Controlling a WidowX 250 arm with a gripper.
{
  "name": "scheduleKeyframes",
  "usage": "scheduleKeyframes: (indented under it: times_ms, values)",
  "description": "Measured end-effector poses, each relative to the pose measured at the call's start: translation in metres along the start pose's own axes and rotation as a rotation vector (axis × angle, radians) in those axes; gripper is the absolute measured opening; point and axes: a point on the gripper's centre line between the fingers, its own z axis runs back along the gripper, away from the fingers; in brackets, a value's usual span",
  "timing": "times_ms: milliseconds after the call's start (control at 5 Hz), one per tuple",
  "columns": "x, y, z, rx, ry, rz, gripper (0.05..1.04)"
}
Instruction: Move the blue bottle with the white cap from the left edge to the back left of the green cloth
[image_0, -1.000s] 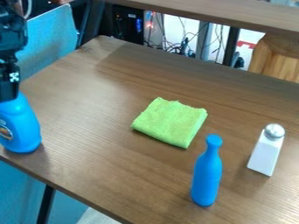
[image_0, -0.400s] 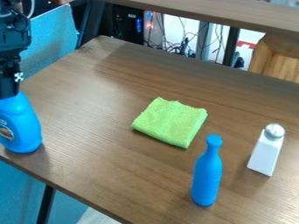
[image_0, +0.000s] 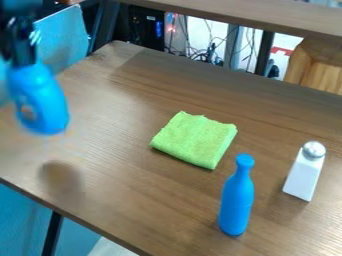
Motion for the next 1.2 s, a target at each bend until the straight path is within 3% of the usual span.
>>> scheduleKeyframes:
  times_ms: [200, 600, 1200]
  values:
    - [0.029, -0.003, 0.008, -0.008, -0.024, -0.037, 0.501]
    - [0.077, 0.014, -0.010, 0.011, -0.002, -0.028, 0.501]
    - [0.108, 0.035, -0.045, 0.032, 0.062, -0.038, 0.501]
